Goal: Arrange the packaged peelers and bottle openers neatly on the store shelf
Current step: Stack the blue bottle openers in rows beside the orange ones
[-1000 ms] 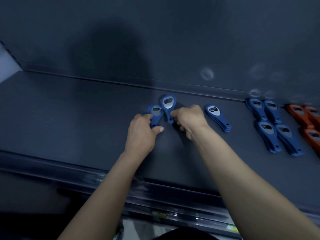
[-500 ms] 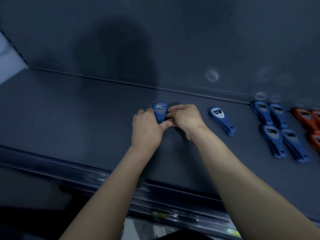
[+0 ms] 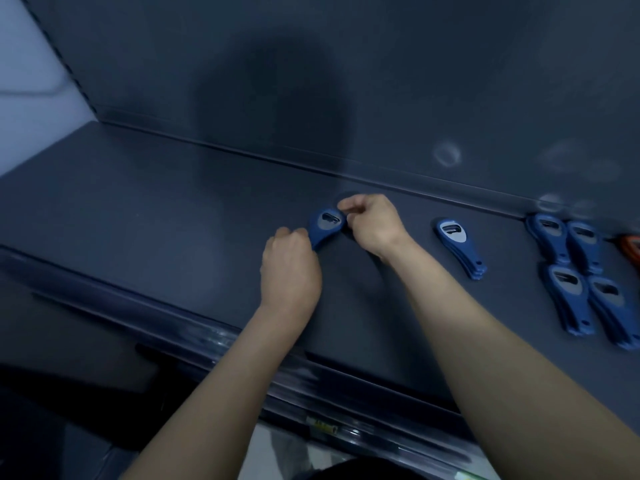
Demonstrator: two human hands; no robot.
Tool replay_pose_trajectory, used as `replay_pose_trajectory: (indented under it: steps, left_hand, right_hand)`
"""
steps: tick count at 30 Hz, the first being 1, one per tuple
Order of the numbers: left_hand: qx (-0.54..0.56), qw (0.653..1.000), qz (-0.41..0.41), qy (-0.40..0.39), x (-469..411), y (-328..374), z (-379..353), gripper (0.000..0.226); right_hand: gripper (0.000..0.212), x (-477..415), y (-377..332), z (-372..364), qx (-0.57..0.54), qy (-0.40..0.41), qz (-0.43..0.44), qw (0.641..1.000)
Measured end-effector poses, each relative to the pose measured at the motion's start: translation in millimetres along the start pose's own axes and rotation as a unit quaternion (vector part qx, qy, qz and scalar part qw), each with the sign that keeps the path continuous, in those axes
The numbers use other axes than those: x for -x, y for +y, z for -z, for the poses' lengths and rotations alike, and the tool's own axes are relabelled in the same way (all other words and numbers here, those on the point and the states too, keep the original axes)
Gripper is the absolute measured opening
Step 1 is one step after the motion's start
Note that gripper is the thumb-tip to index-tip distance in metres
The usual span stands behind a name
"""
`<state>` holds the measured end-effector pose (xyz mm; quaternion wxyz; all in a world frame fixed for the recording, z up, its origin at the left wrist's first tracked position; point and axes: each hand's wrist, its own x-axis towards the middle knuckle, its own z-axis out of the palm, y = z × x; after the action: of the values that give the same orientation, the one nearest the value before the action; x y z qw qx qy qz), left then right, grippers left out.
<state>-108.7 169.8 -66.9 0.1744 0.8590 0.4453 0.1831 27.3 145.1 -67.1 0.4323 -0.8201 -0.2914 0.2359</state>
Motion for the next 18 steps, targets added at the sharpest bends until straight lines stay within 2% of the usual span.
replay_pose_trajectory:
  steps: [5,11,18]
  left_hand:
    - [0.044,0.999,0.029,-0.006,-3.2,-4.3,7.2,0.02]
    - [0.082,0.996,0.035,-0.002,-6.9,-3.8,8.7,0.024]
    - [0.031,0.999,0.019,0.011,-7.4,-3.6,4.0,0.017]
  right_hand:
    - [0.047,-1.0,0.5,-2.4,0.016,-0.03,0.016,0.999]
    - [0.045,-3.2,0.1,2.0,0.032,-0.028,0.018,0.999]
    - [0.046,1.3,0.5,7.3,0.03,-0.029,0.024,0.999]
